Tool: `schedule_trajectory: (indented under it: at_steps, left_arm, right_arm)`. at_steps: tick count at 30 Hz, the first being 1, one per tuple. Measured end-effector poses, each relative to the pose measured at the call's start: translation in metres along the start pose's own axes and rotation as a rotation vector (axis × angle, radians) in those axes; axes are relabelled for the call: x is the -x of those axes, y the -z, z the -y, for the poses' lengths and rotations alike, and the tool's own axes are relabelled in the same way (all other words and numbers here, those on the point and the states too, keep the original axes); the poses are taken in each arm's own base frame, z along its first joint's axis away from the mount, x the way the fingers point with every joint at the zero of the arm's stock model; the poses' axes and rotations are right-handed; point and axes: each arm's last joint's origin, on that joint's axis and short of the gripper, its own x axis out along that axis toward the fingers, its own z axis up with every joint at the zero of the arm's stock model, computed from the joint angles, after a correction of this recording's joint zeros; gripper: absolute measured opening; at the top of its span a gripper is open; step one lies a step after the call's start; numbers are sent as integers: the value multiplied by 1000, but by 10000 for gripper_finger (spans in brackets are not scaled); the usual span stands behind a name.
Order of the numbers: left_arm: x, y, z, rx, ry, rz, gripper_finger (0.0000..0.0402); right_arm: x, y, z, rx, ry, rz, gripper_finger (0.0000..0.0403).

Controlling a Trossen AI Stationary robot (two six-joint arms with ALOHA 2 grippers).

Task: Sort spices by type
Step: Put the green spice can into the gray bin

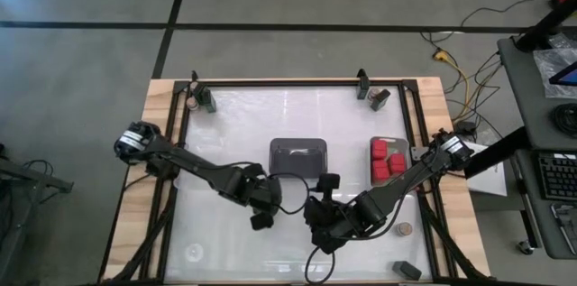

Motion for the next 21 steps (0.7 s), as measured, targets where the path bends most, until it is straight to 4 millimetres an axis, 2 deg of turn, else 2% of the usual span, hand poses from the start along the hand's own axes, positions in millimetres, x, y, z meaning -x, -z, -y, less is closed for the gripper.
schedule_trajectory:
  at_steps: [3, 12, 21]
  left_arm:
    - [-5, 0, 1, -8, -9, -27, 119]
    - [-4, 0, -1, -51, 10, -42, 119]
    - [-5, -2, 0, -78, 25, -20, 120]
  right_arm:
    - [0, 0, 0, 0, 0, 0, 326]
    - [-4, 4, -1, 8, 0, -9, 318]
    - [-8, 10, -4, 14, -3, -24, 335]
